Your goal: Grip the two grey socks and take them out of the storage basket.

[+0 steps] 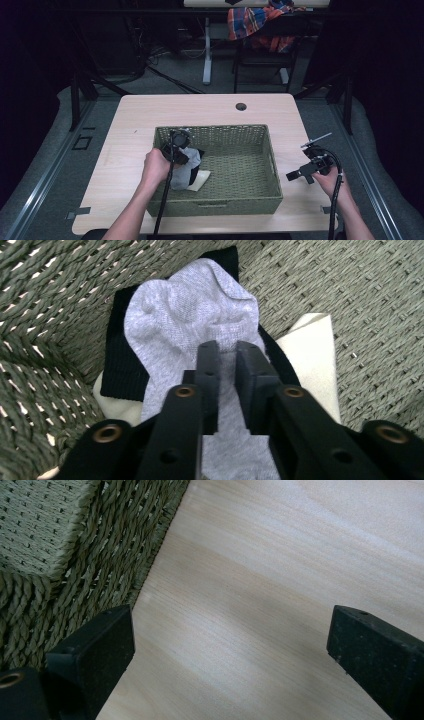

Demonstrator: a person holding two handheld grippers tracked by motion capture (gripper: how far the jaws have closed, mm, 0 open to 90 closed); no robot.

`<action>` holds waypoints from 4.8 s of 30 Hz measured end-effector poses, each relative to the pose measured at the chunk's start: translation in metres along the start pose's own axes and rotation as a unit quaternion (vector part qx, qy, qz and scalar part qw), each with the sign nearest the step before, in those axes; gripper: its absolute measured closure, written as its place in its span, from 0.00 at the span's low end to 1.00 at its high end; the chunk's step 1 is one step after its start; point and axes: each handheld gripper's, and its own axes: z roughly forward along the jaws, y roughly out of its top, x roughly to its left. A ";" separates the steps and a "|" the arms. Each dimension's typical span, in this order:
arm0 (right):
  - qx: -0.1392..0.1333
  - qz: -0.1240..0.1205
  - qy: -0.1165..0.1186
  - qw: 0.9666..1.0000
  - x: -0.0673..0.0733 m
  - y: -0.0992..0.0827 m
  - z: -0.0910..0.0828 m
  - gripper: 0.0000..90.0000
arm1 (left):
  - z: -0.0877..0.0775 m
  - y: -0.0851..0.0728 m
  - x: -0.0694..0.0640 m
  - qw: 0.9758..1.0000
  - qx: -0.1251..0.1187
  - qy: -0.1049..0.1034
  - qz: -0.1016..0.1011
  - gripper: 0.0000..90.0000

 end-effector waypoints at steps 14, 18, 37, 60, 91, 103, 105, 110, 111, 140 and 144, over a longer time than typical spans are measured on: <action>0.010 -0.006 -0.002 1.000 0.000 0.001 -0.001 0.06 | 0.005 0.007 -0.004 1.000 -0.005 0.011 -0.008 0.37; 0.010 -0.007 -0.002 1.000 -0.001 0.001 -0.001 0.06 | 0.015 0.009 -0.005 1.000 0.013 0.026 -0.005 0.44; -0.001 0.001 0.000 1.000 0.000 0.000 -0.001 0.06 | -0.008 0.000 0.005 1.000 -0.023 0.016 -0.013 0.84; -0.005 0.005 0.000 1.000 0.000 0.000 0.000 0.06 | -0.053 -0.009 0.017 0.996 -0.087 -0.007 -0.021 0.85; -0.001 0.005 -0.002 1.000 0.000 0.000 0.001 0.06 | -0.094 -0.021 0.037 0.989 -0.141 -0.007 -0.046 0.85; -0.003 0.007 -0.004 1.000 0.001 0.000 0.001 0.06 | -0.115 -0.029 0.047 0.985 -0.163 0.000 -0.059 0.86; -0.001 0.006 -0.004 1.000 0.001 0.000 0.001 0.06 | -0.117 -0.030 0.048 0.984 -0.167 0.002 -0.062 0.86; -0.002 0.005 -0.002 1.000 0.000 0.000 0.000 0.06 | -0.128 -0.037 0.056 0.982 -0.177 0.004 -0.073 0.85; -0.002 0.005 -0.003 1.000 0.000 0.000 0.000 0.06 | -0.130 -0.039 0.058 0.981 -0.178 0.006 -0.074 0.85; 0.013 -0.007 -0.001 1.000 -0.001 0.001 -0.001 0.06 | -0.132 -0.078 0.111 0.972 -0.165 0.061 -0.157 0.85; -0.006 0.009 -0.001 1.000 0.001 0.000 0.001 0.05 | -0.126 -0.082 0.117 0.971 -0.159 0.064 -0.168 0.85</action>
